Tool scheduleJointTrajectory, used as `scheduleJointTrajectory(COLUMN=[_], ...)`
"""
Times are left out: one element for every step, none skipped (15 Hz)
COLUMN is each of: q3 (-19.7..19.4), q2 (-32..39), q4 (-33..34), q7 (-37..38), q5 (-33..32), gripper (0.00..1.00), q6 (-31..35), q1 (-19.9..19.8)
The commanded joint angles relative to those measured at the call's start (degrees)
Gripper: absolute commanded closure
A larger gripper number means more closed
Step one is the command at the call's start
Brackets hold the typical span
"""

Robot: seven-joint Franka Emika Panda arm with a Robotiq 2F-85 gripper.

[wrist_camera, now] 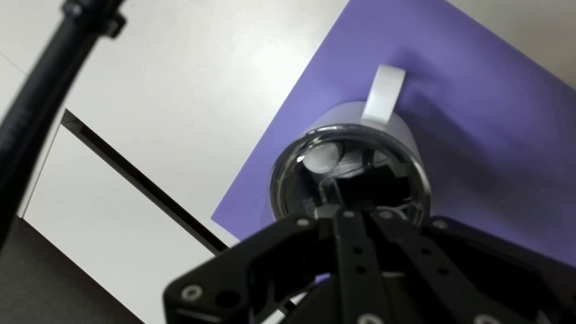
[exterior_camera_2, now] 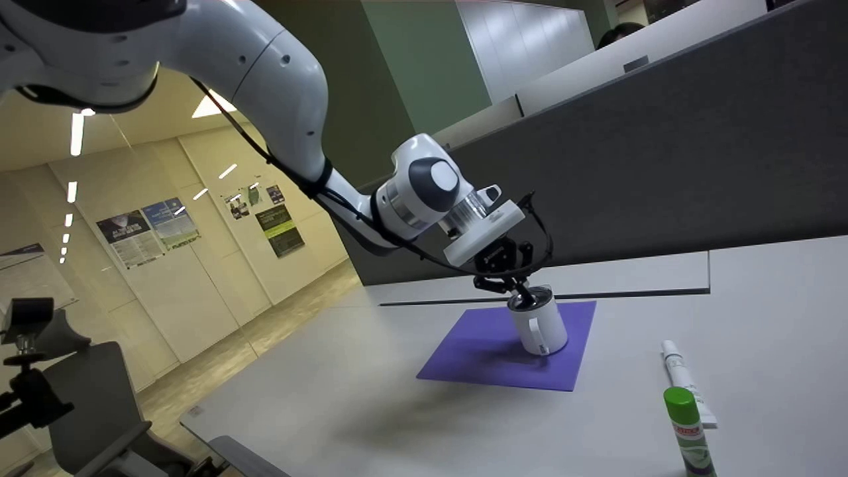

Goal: Move the object in the cup

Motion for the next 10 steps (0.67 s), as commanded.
scheduleJointTrajectory(q3=[-0.44, -0.69, -0.7, -0.74, -0.9, -0.97, -1.09, -0.71, -0.71, -0.69], q2=[0.46, 0.5, 0.48, 0.38, 0.28, -0.06, -0.44, -1.17, -1.26, -1.23], q4=[0.42, 0.45, 0.46, 0.41, 0.36, 0.13, -0.11, -0.77, -0.77, -0.77], q7=[1.18, 1.36, 1.35, 1.38, 1.54, 1.73, 1.95, 1.82, 1.95, 2.06], q5=[-0.69, -0.83, -0.84, -0.87, -0.96, -0.99, -1.02, -0.63, -0.5, -0.43], gripper=[1.0, 1.0, 1.0, 1.0, 1.0, 1.0, 1.0, 1.0, 1.0, 1.0], q6=[1.51, 1.75, 1.88, 1.96, 2.13, 2.22, 2.13, 1.28, 0.51, 0.09], q1=[-0.02, 0.2, 0.24, 0.31, 0.51, 0.72, 1.01, 1.01, 1.21, 1.35])
